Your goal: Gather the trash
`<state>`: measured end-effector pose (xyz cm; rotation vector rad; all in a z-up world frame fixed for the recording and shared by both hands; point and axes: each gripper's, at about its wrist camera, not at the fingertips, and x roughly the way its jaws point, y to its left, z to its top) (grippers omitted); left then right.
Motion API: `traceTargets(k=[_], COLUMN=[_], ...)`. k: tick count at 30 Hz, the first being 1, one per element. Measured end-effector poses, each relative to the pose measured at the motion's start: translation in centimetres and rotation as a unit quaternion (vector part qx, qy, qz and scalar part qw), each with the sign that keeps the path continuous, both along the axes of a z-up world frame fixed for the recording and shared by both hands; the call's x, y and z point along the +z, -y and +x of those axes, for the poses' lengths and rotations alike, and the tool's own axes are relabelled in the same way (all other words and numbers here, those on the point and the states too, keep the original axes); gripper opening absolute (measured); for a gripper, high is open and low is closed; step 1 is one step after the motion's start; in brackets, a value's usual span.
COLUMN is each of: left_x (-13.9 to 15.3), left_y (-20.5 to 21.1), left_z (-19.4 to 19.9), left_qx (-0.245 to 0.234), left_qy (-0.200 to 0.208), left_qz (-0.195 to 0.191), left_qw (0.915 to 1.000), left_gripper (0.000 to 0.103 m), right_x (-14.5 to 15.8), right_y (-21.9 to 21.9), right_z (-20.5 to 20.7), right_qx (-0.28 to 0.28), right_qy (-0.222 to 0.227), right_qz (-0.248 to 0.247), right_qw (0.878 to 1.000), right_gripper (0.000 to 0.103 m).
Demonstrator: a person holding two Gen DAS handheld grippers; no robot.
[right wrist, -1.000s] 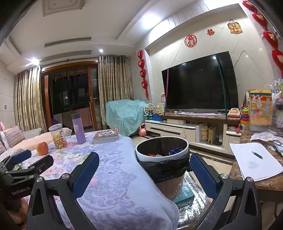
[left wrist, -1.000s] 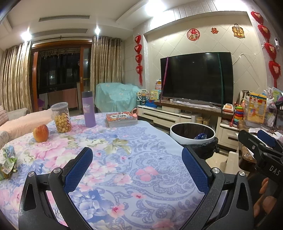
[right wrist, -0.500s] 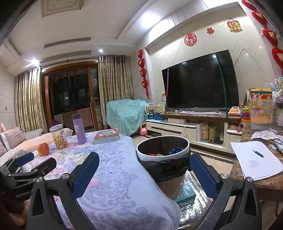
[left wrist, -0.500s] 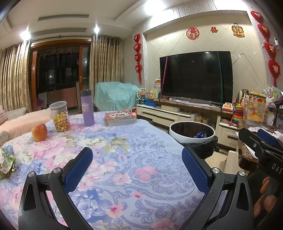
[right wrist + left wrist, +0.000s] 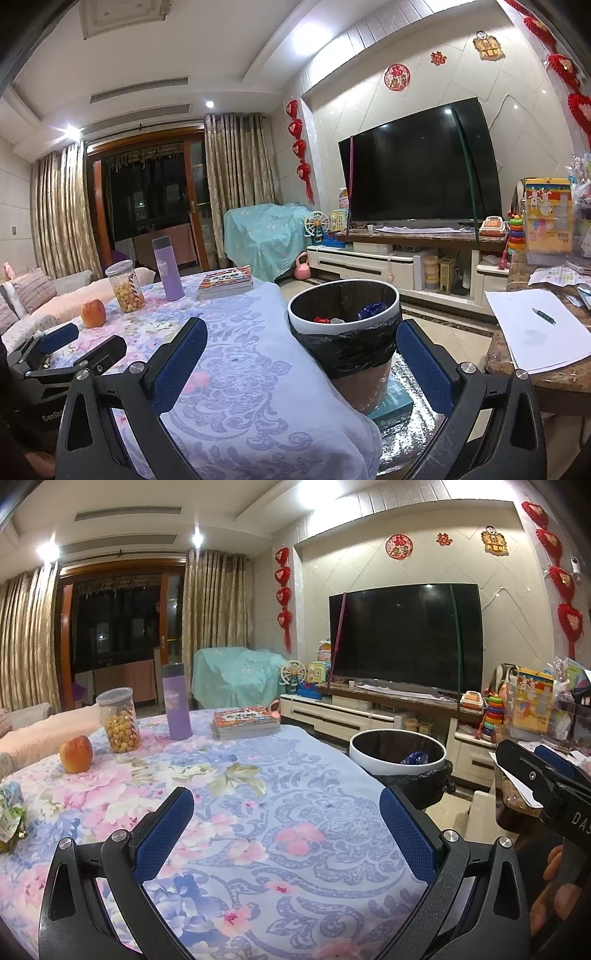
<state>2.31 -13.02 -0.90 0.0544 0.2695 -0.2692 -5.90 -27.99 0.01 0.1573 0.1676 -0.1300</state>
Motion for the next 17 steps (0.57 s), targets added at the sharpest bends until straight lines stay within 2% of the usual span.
traceTargets(k=[17], left_x=[-0.3], left_y=[-0.5], left_z=[1.2], left_qx=[-0.008], left_qy=[-0.015], left_qz=[-0.011], left_qw=[0.9998], left_gripper=[0.103], right_x=[-0.3], right_y=[0.3], right_z=[1.3], right_qx=[0.007], right_qy=[-0.019], right_qz=[0.01], right_qw=[1.0], right_gripper=[0.103])
